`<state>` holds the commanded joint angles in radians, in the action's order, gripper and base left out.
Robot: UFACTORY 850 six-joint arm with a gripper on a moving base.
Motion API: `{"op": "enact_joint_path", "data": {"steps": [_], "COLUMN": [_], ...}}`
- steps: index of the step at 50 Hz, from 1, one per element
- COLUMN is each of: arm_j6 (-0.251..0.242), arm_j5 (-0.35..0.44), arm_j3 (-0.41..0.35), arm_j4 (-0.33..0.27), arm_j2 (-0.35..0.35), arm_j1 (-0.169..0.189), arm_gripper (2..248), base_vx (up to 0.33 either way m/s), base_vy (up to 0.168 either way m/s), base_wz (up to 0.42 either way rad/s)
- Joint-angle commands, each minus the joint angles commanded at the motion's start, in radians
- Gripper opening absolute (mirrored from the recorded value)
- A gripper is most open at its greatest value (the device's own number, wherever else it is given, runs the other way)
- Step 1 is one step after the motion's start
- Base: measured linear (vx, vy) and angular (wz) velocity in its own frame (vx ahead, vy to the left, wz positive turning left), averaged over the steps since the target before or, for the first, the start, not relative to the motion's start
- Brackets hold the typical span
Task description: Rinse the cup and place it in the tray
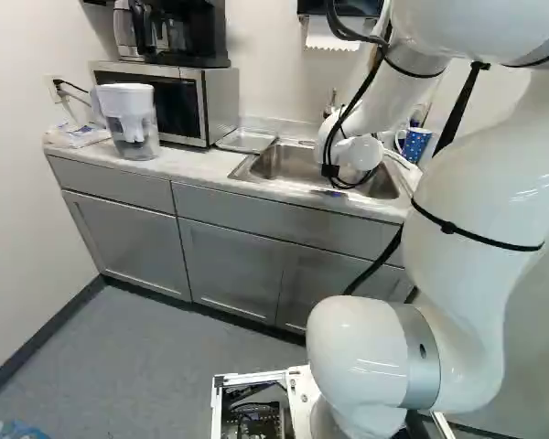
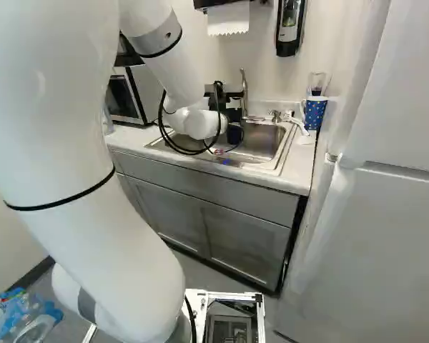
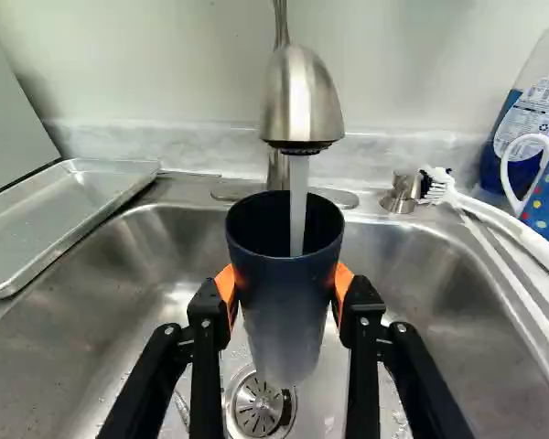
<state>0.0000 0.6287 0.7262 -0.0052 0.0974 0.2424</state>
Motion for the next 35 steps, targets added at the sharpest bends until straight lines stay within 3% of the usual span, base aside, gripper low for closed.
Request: {"op": "enact_joint_path", "data": {"steps": [35], "arm_j6": [0.000], "arm_j5": [0.000], "arm_j3": [0.000], "arm_j4": [0.000], "arm_j2": [0.000], "arm_j1": [0.000], "arm_gripper": [122], "base_vx": [0.000], "base_vy": [0.000], "base_wz": [0.000]}}
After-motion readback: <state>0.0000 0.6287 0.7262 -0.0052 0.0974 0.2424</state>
